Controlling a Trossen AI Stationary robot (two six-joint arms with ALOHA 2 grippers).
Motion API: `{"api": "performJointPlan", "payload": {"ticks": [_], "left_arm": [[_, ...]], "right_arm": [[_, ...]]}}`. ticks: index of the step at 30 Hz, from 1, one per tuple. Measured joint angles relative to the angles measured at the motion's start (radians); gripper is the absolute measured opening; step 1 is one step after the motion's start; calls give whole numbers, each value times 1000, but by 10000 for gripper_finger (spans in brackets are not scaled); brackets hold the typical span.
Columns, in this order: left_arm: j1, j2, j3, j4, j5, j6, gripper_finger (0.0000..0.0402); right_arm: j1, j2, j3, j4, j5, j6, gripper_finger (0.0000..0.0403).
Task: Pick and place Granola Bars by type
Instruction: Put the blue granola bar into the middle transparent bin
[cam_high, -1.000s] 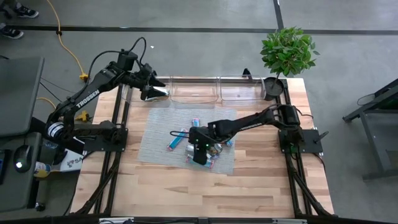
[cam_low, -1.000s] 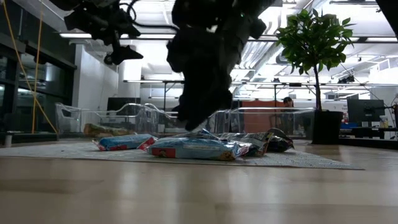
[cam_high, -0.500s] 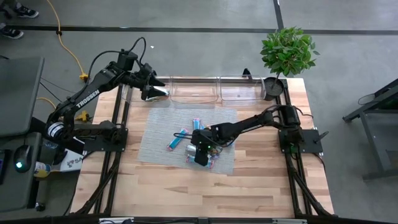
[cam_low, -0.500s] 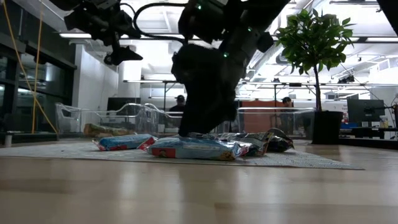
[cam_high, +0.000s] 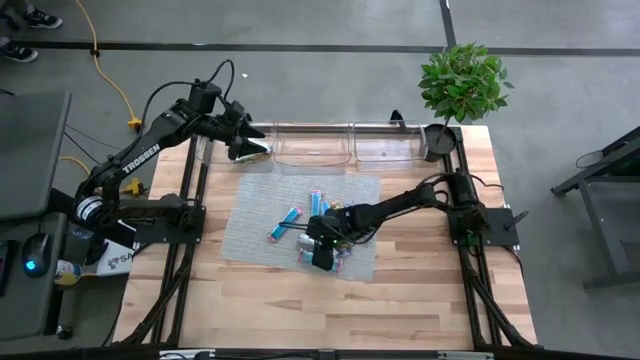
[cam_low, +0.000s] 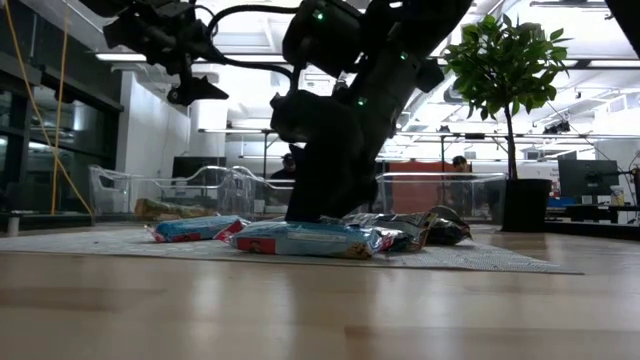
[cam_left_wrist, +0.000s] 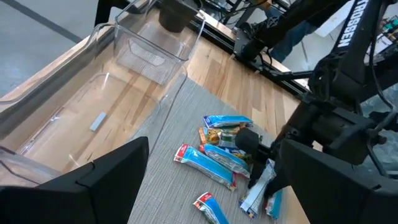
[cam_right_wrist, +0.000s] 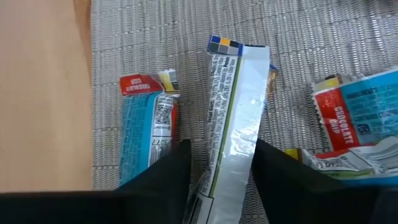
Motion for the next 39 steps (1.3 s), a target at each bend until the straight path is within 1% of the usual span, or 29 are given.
{"api": "performJointPlan", "payload": {"ticks": [3,8,12,16,21,23,26,29,32,34,37,39], "left_arm": [[0,0,0,0,-3,0,357],[0,0,0,0,-11,-3,357],[0,0,0,0,-11,-6,357],[0,0,0,0,-11,-6,357],[0,0,0,-1,-11,-6,357],[0,0,0,-1,-11,-6,357],[0,0,0,-1,-8,-6,357],[0,0,0,-1,-1,-8,357],[0,0,0,-1,2,-18,357],[0,0,0,0,6,-18,357],[0,0,0,-1,13,-26,357],[0,0,0,0,13,-27,357]], "right_arm": [[3,2,2,-2,30,1,130],[1,1,2,-3,27,12,85],[-2,-15,0,2,-15,12,47],[-25,-56,-2,26,-138,13,21],[-88,-128,-2,87,-297,30,16],[-118,-162,-2,145,-375,49,21],[-163,-205,-1,273,-524,80,27],[-207,-233,0,421,-623,131,27],[-244,-248,0,573,-701,178,21],[-264,-251,0,659,-733,203,17],[-292,-251,1,743,-743,226,16],[-313,-251,1,765,-735,219,18]]}}
